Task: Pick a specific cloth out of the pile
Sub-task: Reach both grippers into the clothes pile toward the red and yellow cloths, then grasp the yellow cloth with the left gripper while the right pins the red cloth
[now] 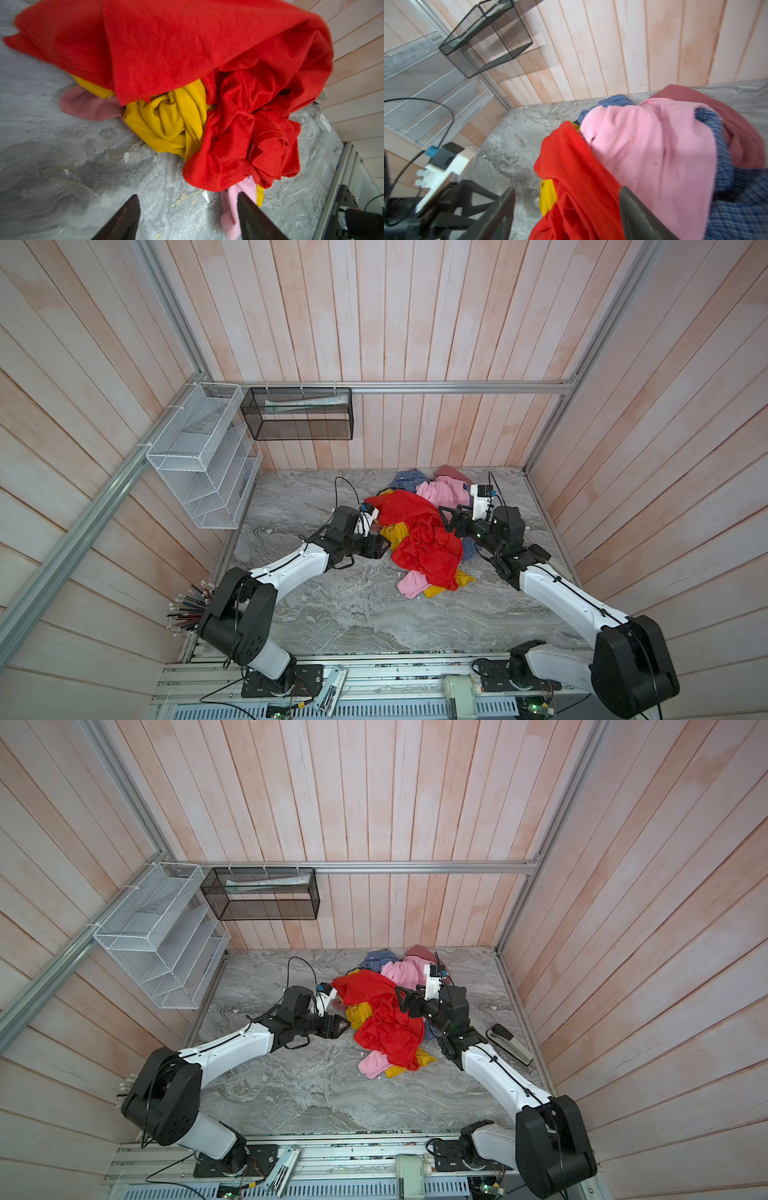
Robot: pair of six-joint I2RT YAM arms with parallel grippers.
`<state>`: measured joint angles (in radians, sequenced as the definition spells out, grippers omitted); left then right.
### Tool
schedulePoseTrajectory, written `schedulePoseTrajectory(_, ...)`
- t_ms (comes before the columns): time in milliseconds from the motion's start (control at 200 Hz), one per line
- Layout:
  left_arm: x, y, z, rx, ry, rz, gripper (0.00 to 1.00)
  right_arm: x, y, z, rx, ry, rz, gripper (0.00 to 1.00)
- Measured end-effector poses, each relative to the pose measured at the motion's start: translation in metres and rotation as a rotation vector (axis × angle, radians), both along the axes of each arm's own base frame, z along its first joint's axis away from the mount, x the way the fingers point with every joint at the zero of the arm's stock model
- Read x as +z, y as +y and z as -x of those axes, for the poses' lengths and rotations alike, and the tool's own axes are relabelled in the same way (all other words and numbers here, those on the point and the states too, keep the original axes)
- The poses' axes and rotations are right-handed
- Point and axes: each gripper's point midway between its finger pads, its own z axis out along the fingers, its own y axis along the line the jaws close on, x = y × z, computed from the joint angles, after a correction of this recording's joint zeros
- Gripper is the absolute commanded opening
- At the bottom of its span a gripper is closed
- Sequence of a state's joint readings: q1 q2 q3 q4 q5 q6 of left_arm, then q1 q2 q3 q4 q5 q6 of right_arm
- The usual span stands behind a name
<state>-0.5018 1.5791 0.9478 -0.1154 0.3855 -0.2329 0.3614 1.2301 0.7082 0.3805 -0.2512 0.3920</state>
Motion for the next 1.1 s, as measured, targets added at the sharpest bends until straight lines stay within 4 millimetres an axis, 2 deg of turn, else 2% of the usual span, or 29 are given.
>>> schedulePoseTrajectory(100,-0.004,-0.014,-0.002,-0.036,0.031,0.012,0.7,-0.003,0.021,0.008,0.067,0.014,0.003,0.74)
schedulePoseTrajectory(360,-0.022,-0.031,-0.025,-0.011,0.111,0.021,0.54,-0.04,0.054,0.018,0.154,0.127,0.052,0.68)
schedulePoseTrajectory(565,-0.033,-0.037,-0.045,0.055,0.157,0.021,0.48,-0.046,0.065,0.021,0.177,0.152,0.066,0.65)
schedulePoseTrajectory(805,-0.05,-0.043,-0.061,0.117,0.215,0.034,0.46,-0.058,0.076,0.025,0.198,0.182,0.072,0.6)
schedulePoseTrajectory(895,-0.052,-0.047,-0.066,0.126,0.231,0.042,0.37,-0.062,0.076,0.023,0.186,0.196,0.071,0.6)
schedulePoseTrajectory(1010,-0.051,-0.05,-0.067,0.126,0.245,0.059,0.13,-0.067,0.073,0.02,0.162,0.209,0.073,0.59)
schedulePoseTrajectory(1100,-0.05,-0.052,-0.067,0.125,0.248,0.07,0.0,-0.07,0.072,0.018,0.148,0.219,0.075,0.59)
